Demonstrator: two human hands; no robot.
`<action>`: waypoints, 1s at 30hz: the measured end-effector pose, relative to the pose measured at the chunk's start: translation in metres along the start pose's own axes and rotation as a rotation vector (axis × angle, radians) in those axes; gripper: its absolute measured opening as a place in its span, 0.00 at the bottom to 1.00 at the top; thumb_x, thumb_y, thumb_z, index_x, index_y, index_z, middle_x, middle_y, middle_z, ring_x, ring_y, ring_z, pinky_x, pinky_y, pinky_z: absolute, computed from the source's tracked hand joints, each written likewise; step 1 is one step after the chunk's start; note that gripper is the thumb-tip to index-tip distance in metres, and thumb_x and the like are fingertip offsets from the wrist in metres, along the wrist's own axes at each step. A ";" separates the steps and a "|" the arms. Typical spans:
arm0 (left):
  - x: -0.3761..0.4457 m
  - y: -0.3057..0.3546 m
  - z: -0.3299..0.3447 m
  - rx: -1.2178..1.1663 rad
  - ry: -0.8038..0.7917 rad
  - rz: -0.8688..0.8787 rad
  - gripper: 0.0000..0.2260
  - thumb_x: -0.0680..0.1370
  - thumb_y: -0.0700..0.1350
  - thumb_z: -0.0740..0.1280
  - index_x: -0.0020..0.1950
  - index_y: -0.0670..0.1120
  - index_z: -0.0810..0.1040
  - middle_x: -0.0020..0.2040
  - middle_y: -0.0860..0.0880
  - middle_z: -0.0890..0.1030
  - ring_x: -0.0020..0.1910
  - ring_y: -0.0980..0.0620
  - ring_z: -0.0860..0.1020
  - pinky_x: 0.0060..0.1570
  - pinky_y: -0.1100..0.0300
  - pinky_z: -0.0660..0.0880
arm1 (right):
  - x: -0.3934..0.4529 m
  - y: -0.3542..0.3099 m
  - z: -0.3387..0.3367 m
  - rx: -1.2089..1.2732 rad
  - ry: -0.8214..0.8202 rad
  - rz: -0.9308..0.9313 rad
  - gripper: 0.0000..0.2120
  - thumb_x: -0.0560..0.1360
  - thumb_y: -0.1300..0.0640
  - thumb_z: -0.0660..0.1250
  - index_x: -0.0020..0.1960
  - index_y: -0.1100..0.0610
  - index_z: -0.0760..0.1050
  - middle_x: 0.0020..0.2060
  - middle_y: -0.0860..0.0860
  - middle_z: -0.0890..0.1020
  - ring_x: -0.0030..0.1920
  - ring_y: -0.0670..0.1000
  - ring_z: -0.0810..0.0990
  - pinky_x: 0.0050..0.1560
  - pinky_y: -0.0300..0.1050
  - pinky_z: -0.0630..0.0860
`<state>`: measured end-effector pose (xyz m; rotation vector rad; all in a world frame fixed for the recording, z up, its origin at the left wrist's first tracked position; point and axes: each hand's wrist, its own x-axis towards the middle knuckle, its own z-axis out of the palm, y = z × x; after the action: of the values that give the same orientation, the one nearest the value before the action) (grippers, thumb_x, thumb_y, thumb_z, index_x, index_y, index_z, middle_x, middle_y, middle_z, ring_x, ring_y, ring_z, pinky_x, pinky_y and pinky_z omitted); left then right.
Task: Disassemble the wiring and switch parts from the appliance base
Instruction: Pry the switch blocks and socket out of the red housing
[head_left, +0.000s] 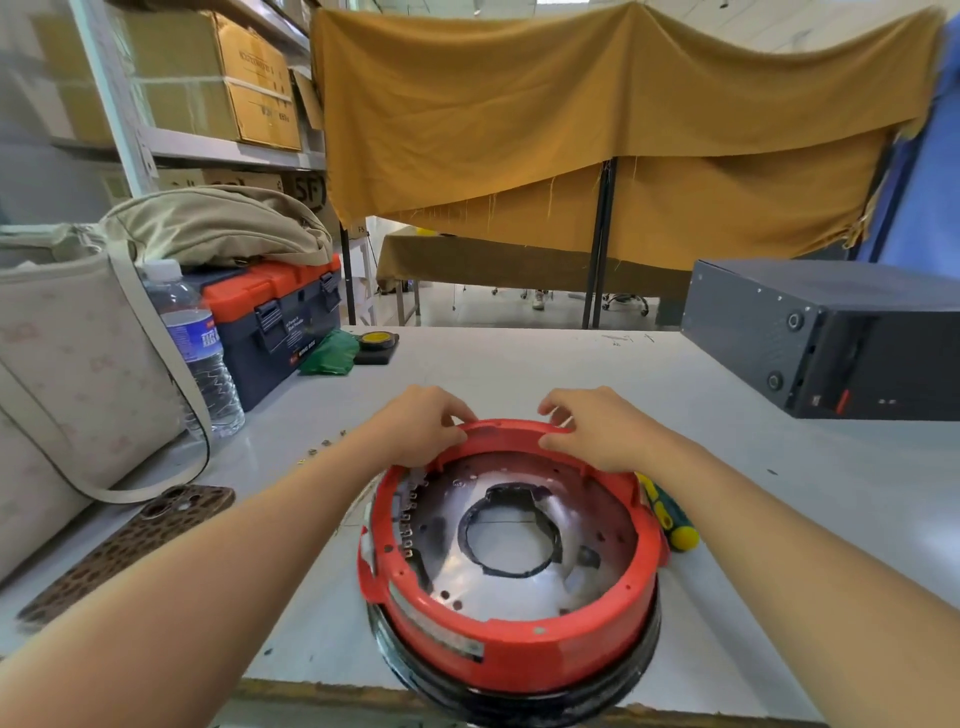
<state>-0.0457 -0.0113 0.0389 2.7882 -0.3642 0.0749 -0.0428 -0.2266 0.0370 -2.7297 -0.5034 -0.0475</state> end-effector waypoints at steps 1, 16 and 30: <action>0.002 0.004 0.003 -0.013 0.014 0.014 0.11 0.78 0.47 0.65 0.59 0.50 0.79 0.54 0.49 0.82 0.51 0.51 0.77 0.50 0.62 0.68 | 0.001 -0.002 0.002 0.004 0.001 -0.017 0.19 0.75 0.49 0.68 0.64 0.53 0.72 0.60 0.54 0.78 0.58 0.54 0.76 0.60 0.47 0.72; 0.000 0.000 0.012 -0.173 0.106 -0.012 0.12 0.73 0.46 0.71 0.55 0.48 0.78 0.53 0.51 0.78 0.48 0.52 0.78 0.48 0.62 0.72 | -0.005 0.005 0.015 -0.324 0.194 0.073 0.11 0.80 0.54 0.58 0.60 0.54 0.74 0.54 0.57 0.78 0.53 0.61 0.77 0.43 0.46 0.68; 0.006 0.007 0.022 -0.127 0.098 0.121 0.17 0.76 0.42 0.67 0.64 0.50 0.76 0.63 0.52 0.77 0.59 0.54 0.75 0.56 0.68 0.66 | -0.004 0.006 0.007 -0.094 0.058 -0.001 0.18 0.77 0.55 0.63 0.66 0.51 0.70 0.59 0.54 0.77 0.56 0.57 0.76 0.54 0.51 0.75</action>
<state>-0.0414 -0.0266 0.0207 2.6240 -0.4950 0.2091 -0.0451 -0.2305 0.0279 -2.8101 -0.4984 -0.1532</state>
